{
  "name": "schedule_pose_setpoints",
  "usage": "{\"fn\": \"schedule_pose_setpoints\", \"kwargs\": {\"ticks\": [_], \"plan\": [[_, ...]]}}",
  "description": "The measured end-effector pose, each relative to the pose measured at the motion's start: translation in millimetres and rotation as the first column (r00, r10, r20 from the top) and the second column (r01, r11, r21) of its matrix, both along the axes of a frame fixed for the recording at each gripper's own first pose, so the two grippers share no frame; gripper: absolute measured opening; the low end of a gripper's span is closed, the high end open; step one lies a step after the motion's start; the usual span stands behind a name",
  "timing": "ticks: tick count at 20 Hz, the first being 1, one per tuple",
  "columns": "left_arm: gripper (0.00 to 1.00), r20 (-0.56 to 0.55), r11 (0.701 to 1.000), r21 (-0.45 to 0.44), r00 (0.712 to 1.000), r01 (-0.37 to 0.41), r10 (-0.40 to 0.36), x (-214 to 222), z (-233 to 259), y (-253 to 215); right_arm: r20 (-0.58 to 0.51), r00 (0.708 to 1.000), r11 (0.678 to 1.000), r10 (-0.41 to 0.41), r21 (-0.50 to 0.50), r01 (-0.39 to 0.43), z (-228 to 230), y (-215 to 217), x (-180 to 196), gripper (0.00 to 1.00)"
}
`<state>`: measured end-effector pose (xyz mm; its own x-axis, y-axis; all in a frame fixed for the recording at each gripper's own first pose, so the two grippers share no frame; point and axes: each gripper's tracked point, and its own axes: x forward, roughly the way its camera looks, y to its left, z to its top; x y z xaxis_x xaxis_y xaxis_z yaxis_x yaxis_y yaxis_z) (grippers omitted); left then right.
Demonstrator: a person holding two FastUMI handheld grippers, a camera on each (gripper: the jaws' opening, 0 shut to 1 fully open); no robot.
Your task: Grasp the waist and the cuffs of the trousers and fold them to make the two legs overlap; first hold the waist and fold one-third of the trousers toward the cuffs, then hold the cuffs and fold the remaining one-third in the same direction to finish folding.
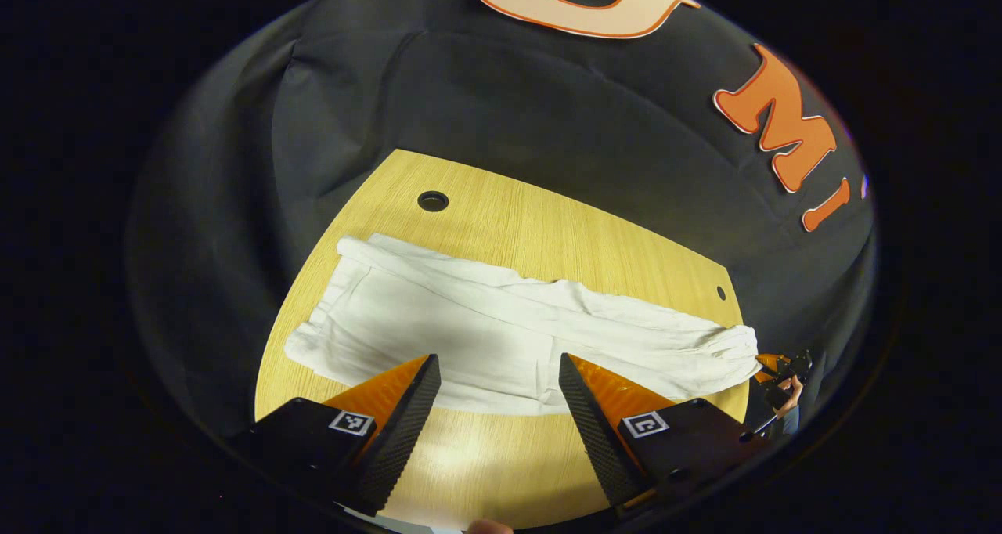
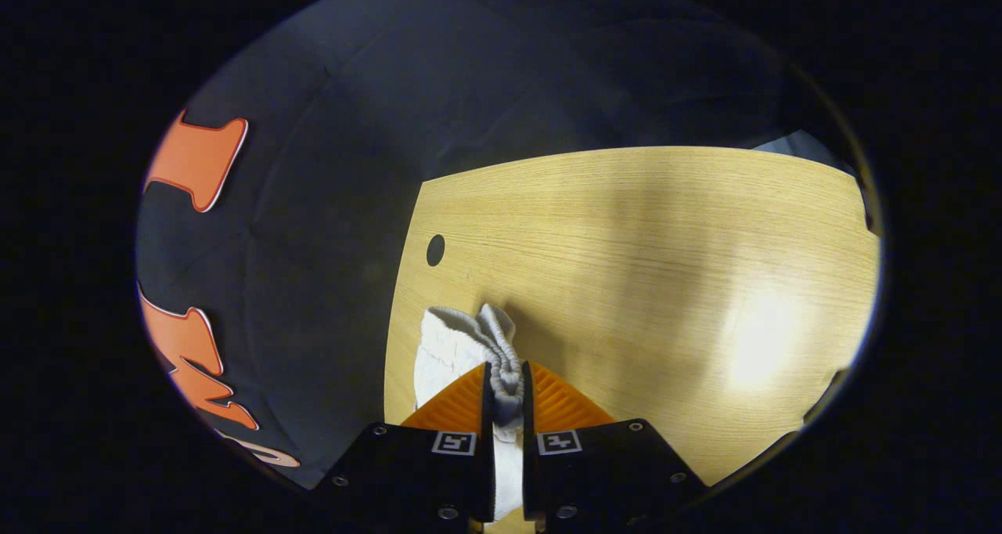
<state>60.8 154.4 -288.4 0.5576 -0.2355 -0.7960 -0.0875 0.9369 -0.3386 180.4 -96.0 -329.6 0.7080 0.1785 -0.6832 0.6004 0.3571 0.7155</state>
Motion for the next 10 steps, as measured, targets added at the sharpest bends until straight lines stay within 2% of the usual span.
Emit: {"fn": "schedule_pose_setpoints", "kwargs": {"ticks": [4,10], "plan": [[0.99,-0.007,1.0,-0.01,1.0,0.006,-0.006,-6,-2,-4,0.114,0.994,1.0,0.002,0.02,-0.004,7,0,1,0.14],[0.99,-0.015,0.998,-0.057,1.0,-0.007,0.006,-13,-8,2,0.236,0.969,0.997,0.07,0.008,-0.074,3,4,4,0.14]]}}
